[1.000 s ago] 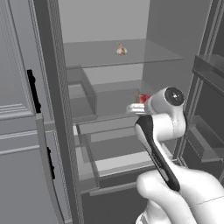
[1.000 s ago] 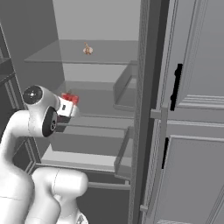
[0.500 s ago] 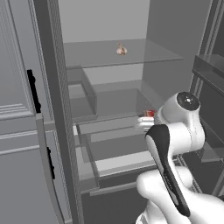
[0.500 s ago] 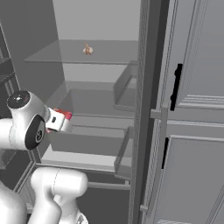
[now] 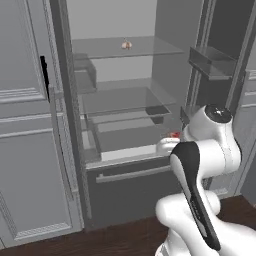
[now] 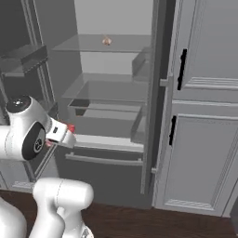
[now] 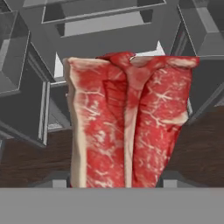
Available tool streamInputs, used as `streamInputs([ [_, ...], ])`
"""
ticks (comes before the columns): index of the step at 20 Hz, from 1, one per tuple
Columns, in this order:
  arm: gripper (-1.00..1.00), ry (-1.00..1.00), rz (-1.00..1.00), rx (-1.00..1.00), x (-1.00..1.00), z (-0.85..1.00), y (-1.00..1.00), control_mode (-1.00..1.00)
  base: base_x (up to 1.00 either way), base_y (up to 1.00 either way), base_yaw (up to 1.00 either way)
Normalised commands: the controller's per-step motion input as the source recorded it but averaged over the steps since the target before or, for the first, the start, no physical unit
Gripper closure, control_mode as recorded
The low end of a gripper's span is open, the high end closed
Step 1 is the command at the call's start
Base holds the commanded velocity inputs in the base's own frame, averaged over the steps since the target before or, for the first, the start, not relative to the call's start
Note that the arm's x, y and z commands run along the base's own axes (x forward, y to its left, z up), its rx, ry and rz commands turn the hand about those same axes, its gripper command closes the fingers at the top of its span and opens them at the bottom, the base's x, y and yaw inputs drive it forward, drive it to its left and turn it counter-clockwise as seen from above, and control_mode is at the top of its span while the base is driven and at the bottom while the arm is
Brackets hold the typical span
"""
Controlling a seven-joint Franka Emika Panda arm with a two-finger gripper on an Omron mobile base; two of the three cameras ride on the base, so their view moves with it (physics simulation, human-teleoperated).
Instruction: Place one garlic and one steak in each tupperware on the nearby counter, to pack two identical lunches.
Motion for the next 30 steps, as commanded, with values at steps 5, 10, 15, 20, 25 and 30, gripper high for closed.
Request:
streamInputs([
  [5,1.0,0.0,0.0,0.0,0.0,0.0,0.0,1.0,-1.0,0.45,0.36],
  [10,1.0,0.0,0.0,0.0,0.0,0.0,0.0,1.0,-0.6,0.77,0.58],
  [15,1.0,0.0,0.0,0.0,0.0,0.0,0.0,1.0,0.51,0.91,0.52],
  [20,1.0,0.0,0.0,0.0,0.0,0.0,0.0,1.0,1.0,0.35,0.42],
  [25,1.0,0.0,0.0,0.0,0.0,0.0,0.0,1.0,1.0,-0.02,0.35],
  [30,1.0,0.0,0.0,0.0,0.0,0.0,0.0,1.0,1.0,0.02,0.42],
])
